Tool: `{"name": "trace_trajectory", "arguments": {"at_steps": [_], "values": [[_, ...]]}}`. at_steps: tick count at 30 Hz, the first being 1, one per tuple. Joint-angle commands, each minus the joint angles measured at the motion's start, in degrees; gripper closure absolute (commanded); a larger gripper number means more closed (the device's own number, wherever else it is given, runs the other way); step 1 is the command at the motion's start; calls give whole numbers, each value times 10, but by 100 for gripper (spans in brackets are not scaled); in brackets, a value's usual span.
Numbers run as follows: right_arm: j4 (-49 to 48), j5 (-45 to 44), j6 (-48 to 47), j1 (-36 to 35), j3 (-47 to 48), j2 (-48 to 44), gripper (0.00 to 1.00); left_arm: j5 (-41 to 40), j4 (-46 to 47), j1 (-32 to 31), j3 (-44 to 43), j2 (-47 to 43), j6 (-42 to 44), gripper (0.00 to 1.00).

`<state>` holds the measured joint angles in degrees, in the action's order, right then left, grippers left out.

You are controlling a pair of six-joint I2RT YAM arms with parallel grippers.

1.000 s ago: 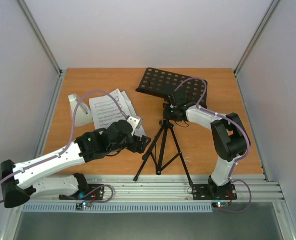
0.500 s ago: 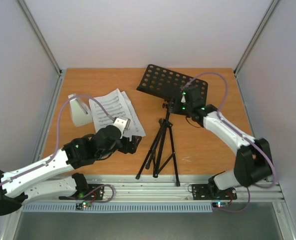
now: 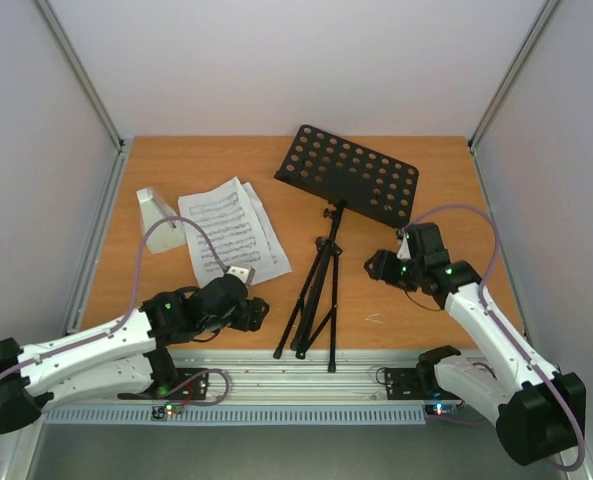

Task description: Pack up the instrument practice props

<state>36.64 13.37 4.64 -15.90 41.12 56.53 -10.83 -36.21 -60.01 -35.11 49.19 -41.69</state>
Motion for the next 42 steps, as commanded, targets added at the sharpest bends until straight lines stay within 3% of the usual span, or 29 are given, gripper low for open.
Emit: {"name": "trace_trajectory", "arguments": {"at_steps": [1, 5, 12, 17, 20, 42], "values": [[32, 122, 73, 0, -64, -40, 41, 75, 69, 3, 20, 35, -24, 27], [7, 192, 101, -20, -114, -51, 48, 129, 133, 4, 39, 89, -18, 32], [-61, 208, 157, -102, -190, -47, 54, 216, 200, 5, 34, 181, 2, 44], [-132, 199, 196, -160, -219, -19, 55, 229, 225, 5, 48, 200, 5, 47], [-162, 199, 208, -176, -225, 0, 59, 249, 240, 5, 49, 218, 3, 54], [-327, 195, 230, -227, -239, 143, 81, 247, 243, 5, 31, 306, 17, 69]]}}
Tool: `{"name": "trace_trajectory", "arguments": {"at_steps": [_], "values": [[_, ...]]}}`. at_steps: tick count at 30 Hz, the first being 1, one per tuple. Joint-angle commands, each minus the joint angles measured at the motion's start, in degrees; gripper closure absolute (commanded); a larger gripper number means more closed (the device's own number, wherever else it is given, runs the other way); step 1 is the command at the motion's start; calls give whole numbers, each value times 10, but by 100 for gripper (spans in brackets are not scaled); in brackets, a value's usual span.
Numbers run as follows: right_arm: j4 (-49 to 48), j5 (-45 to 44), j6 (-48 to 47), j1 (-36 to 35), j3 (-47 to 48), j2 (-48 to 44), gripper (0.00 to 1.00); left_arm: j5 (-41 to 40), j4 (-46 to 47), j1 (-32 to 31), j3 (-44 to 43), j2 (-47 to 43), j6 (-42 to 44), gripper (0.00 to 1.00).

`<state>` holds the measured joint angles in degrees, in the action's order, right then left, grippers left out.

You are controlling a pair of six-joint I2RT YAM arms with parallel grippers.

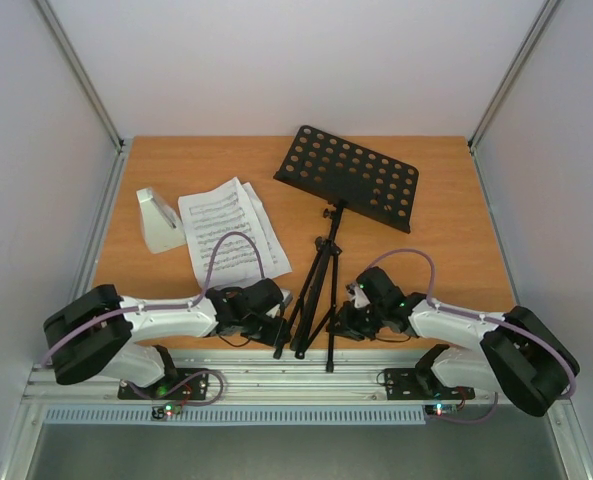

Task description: Pack up the instrument practice props

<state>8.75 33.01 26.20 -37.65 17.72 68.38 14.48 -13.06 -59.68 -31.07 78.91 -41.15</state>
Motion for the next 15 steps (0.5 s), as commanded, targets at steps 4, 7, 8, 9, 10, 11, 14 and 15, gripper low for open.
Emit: {"name": "trace_trajectory", "arguments": {"at_steps": [4, 7, 8, 9, 10, 11, 14, 15], "values": [[-83, 1, 23, -17, -4, 47, 87, 6, 28, 2, -7, 20, 10, 79], [-115, 1, 32, -24, -2, 61, 91, 21, 55, 2, -5, 23, 9, 83], [-124, 0, 33, -28, 0, 66, 92, 28, 64, 2, -5, 23, 8, 84], [-133, 0, 35, -31, 1, 72, 92, 33, 73, 2, -5, 26, 7, 84], [-142, 0, 37, -33, 3, 81, 93, 38, 81, 1, -5, 28, 7, 85], [-151, -1, 39, -35, 4, 88, 94, 43, 88, 1, -5, 32, 6, 85], [-179, -1, 44, -41, 7, 107, 94, 56, 102, 1, -6, 43, 5, 86], [-185, -1, 44, -41, 9, 114, 94, 60, 106, 1, -6, 46, 5, 86]]}}
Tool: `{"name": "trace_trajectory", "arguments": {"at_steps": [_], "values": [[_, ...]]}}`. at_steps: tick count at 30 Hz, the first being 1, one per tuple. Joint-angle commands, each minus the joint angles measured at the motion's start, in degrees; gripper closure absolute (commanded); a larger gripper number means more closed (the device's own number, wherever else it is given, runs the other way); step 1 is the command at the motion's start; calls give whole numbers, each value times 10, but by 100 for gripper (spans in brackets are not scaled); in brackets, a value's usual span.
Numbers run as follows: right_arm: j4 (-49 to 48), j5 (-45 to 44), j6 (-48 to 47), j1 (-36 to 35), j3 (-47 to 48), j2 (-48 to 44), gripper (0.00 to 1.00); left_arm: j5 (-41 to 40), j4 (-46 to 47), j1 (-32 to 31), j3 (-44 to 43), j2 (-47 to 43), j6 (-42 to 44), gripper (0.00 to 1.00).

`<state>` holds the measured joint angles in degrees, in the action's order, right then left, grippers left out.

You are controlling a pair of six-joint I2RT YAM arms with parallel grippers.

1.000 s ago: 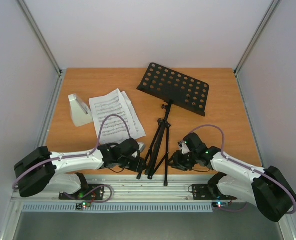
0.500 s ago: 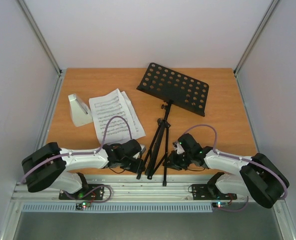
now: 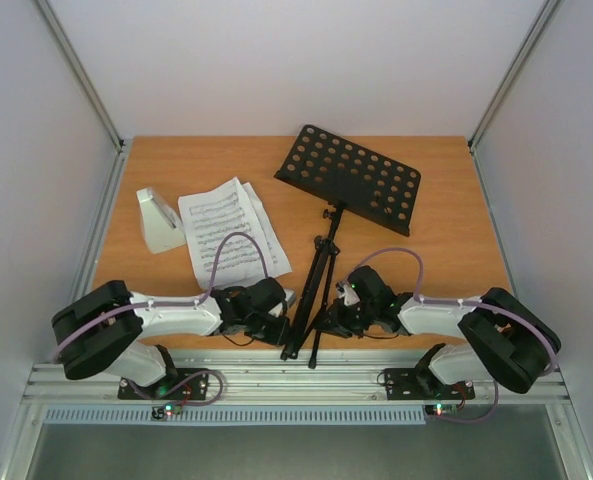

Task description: Pack up the instrument practice props

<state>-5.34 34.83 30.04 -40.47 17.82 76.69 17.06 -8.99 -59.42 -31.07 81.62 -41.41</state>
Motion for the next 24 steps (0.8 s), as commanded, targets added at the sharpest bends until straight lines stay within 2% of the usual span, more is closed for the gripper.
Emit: {"name": "trace_trajectory", "arguments": {"at_steps": [1, 4, 6, 9, 14, 17, 20, 24], "values": [[-49, -18, 6, -14, 9, 37, 94, 36, 67, -2, -5, 21, 8, 86], [-50, -18, 5, -15, 8, 39, 94, 30, 61, -2, -5, 13, 9, 86], [-36, -24, 2, -15, 6, 26, 90, 19, 53, -2, -1, -1, 9, 86], [20, -41, -14, -15, 6, -11, 85, -6, 32, -2, 3, -27, 8, 80], [155, -78, -45, -16, 14, -95, 72, -54, -30, -1, 4, -78, 17, 56], [193, -89, -53, -17, 16, -125, 66, -89, -83, -1, -3, -109, 32, 47], [203, -91, -54, -19, 15, -133, 66, -113, -126, -1, -13, -136, 40, 42], [190, -93, -50, -34, 18, -124, 70, -81, -102, -1, -16, -165, 41, 37]]}}
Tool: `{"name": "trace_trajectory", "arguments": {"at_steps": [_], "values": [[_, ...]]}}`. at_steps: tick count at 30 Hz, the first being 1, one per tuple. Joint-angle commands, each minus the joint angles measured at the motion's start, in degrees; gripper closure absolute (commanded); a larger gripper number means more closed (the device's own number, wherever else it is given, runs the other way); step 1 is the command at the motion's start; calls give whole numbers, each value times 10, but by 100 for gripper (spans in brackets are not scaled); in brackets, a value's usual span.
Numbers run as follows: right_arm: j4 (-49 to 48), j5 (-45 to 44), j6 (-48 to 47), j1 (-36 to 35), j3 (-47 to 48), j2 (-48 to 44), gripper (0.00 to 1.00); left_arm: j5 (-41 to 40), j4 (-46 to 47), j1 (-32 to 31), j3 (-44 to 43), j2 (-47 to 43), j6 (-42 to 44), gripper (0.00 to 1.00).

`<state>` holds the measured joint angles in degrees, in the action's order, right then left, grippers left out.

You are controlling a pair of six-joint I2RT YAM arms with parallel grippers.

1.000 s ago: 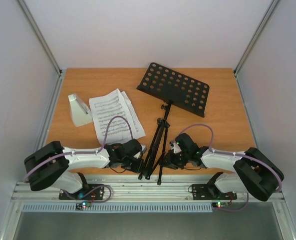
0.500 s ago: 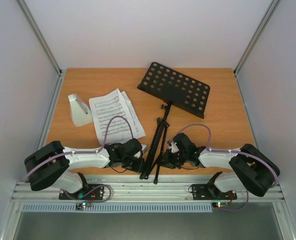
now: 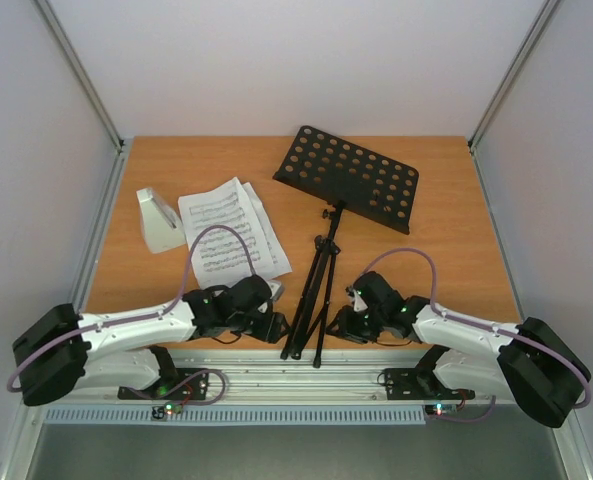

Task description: Pack up the instrument practice props

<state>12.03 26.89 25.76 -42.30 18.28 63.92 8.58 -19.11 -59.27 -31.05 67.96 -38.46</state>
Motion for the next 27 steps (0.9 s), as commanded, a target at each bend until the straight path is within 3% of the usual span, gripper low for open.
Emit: {"name": "trace_trajectory", "arguments": {"at_steps": [1, 7, 11, 21, 27], "values": [[9, -14, -5, -20, 15, 8, 71, 16, 13, -2, -16, -32, 10, 35], [-20, -20, 2, -31, 16, 30, 76, 81, 99, -2, -6, -6, -5, 32], [-42, -18, 2, -34, 21, 55, 79, 105, 119, -4, -19, 39, -4, 36], [-96, -12, 3, -47, 45, 120, 85, 118, 132, -5, -22, 88, 11, 72], [-118, -11, 3, -55, 60, 148, 89, 126, 146, -6, -16, 95, 6, 85]]}}
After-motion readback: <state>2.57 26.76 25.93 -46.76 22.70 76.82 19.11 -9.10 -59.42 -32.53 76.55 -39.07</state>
